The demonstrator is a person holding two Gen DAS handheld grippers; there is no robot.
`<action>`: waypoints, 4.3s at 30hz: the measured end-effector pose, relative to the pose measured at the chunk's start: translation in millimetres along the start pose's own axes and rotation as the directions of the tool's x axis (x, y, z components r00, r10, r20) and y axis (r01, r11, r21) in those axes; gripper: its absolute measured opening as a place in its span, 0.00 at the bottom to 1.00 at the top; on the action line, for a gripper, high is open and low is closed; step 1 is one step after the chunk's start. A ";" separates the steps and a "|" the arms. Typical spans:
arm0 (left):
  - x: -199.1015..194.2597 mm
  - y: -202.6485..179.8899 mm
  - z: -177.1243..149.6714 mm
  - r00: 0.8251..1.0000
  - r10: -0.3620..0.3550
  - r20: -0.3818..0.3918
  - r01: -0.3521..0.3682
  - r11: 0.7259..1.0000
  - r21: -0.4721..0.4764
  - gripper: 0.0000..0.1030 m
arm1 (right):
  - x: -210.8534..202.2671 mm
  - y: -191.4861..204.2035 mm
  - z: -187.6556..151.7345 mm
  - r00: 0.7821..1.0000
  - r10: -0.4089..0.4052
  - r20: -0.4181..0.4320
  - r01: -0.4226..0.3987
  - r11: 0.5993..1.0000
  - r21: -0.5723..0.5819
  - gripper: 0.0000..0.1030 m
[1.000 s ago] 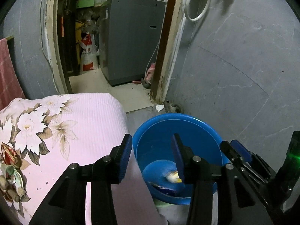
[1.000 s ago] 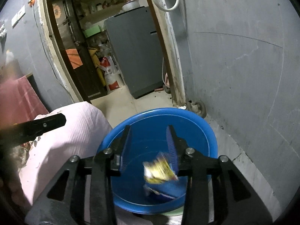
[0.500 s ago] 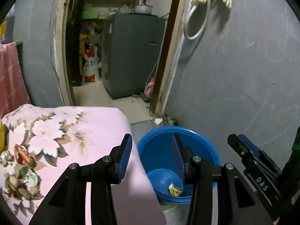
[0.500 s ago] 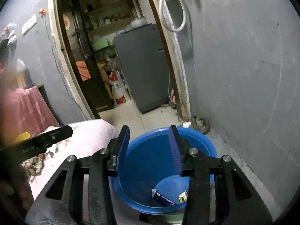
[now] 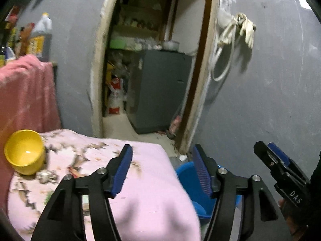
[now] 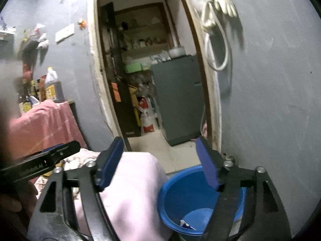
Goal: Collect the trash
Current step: 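Withdraw both tools from the bucket back toward the table, then grasp the green scrap with the left tool while the right tool grasps a white scrap, then carry both scraps over the blue bucket and open both tools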
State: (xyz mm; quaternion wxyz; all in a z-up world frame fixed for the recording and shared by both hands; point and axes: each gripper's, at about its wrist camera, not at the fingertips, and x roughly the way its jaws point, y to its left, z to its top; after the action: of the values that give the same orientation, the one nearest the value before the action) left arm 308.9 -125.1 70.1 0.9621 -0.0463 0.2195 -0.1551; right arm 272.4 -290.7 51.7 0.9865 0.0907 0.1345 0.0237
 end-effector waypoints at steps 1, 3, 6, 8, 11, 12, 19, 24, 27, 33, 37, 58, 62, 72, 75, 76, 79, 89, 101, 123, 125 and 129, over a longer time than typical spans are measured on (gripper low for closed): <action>-8.7 5.6 0.7 1.000 0.012 0.018 -0.012 1.000 -0.005 0.60 | -2.1 6.0 1.0 1.000 0.006 0.007 -0.006 1.000 -0.006 0.86; -25.9 17.3 1.2 0.998 0.040 0.050 -0.040 0.999 -0.013 0.67 | -5.0 19.1 3.6 0.999 0.024 0.022 -0.024 1.000 -0.019 0.90; -48.1 36.6 -1.1 0.991 0.093 0.101 -0.090 0.996 -0.027 0.82 | -9.3 39.7 5.4 0.998 0.049 0.039 -0.048 0.998 -0.034 0.96; -61.9 50.3 -6.0 0.984 0.123 0.129 -0.119 0.992 -0.036 0.87 | -13.3 53.7 4.5 0.996 0.071 0.055 -0.068 0.997 -0.044 1.00; -82.6 70.6 -13.4 0.971 0.174 0.164 -0.167 0.984 -0.058 0.94 | -19.1 74.0 2.6 0.992 0.103 0.077 -0.099 0.993 -0.062 1.00; -90.8 77.7 -16.9 0.965 0.192 0.177 -0.183 0.981 -0.067 0.95 | -20.1 80.3 1.7 0.990 0.113 0.082 -0.107 0.992 -0.068 1.00; -126.0 119.4 -42.4 0.936 0.283 0.210 -0.267 0.959 -0.100 0.95 | -29.6 127.5 -12.2 0.975 0.180 0.129 -0.164 0.979 -0.120 1.00; -144.4 142.8 -57.7 0.914 0.334 0.229 -0.313 0.942 -0.123 0.95 | -33.6 149.0 -23.4 0.965 0.216 0.150 -0.195 0.970 -0.146 1.00; -149.3 153.2 -64.8 0.905 0.357 0.231 -0.335 0.933 -0.130 0.95 | -32.1 160.7 -29.6 0.960 0.236 0.150 -0.212 0.964 -0.161 1.00; -145.8 170.0 -79.9 0.899 0.388 0.202 -0.364 0.920 -0.144 0.95 | -14.9 181.9 -45.5 0.961 0.265 0.084 -0.243 0.947 -0.209 1.00; -139.9 179.2 -87.8 0.900 0.398 0.178 -0.374 0.915 -0.155 0.95 | 2.9 191.1 -58.1 0.960 0.279 0.017 -0.268 0.936 -0.226 1.00; -53.2 209.0 -94.2 0.942 0.315 -0.114 -0.331 0.930 -0.163 0.90 | 105.9 189.1 -106.6 0.894 0.217 -0.392 -0.313 0.928 -0.201 0.85; -30.9 218.1 -94.1 0.956 0.211 -0.202 -0.252 0.946 -0.206 0.75 | 124.1 196.6 -118.1 0.853 0.204 -0.481 -0.335 0.919 -0.205 0.71; 10.9 225.4 -92.1 0.934 0.084 -0.348 -0.182 0.949 -0.257 0.46 | 152.1 208.0 -135.2 0.756 0.219 -0.616 -0.402 0.899 -0.173 0.47; 17.6 225.2 -93.5 0.924 0.075 -0.374 -0.181 0.950 -0.256 0.30 | 159.6 209.5 -139.2 0.730 0.230 -0.643 -0.414 0.898 -0.149 0.43; 18.7 225.6 -94.0 0.924 0.068 -0.377 -0.177 0.949 -0.261 0.27 | 160.8 209.4 -139.6 0.725 0.237 -0.647 -0.418 0.898 -0.140 0.43; 17.7 226.0 -93.8 0.929 0.056 -0.367 -0.165 0.947 -0.275 0.18 | 160.7 209.3 -139.6 0.717 0.248 -0.652 -0.428 0.894 -0.130 0.38; 9.1 215.1 -92.9 0.936 0.068 -0.345 -0.165 0.951 -0.261 0.07 | 151.8 205.7 -139.8 0.693 0.294 -0.658 -0.460 0.884 -0.090 0.17; -30.3 195.5 -83.0 0.966 0.129 -0.225 -0.185 0.950 -0.251 0.06 | 124.1 188.8 -123.7 0.744 0.336 -0.577 -0.452 0.890 -0.064 0.16; -68.1 39.7 0.0 0.980 -0.080 0.184 0.081 0.997 0.005 0.06 | -4.8 91.2 -13.8 0.953 0.303 0.025 -0.298 0.947 -0.121 0.16; -63.3 20.6 3.3 0.976 -0.115 0.186 0.110 0.993 0.033 0.06 | -12.7 78.5 -7.2 0.960 0.274 0.058 -0.266 0.957 -0.118 0.16; -49.2 -17.9 10.8 0.968 -0.179 0.178 0.165 0.982 0.089 0.06 | -23.7 44.8 3.1 0.972 0.209 0.107 -0.200 0.976 -0.088 0.16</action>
State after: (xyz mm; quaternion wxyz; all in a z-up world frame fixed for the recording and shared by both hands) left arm 266.6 -126.1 102.7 0.9623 -0.0438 0.1185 -0.2410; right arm 249.4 -248.9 69.1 0.9877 0.0675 0.0659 0.1250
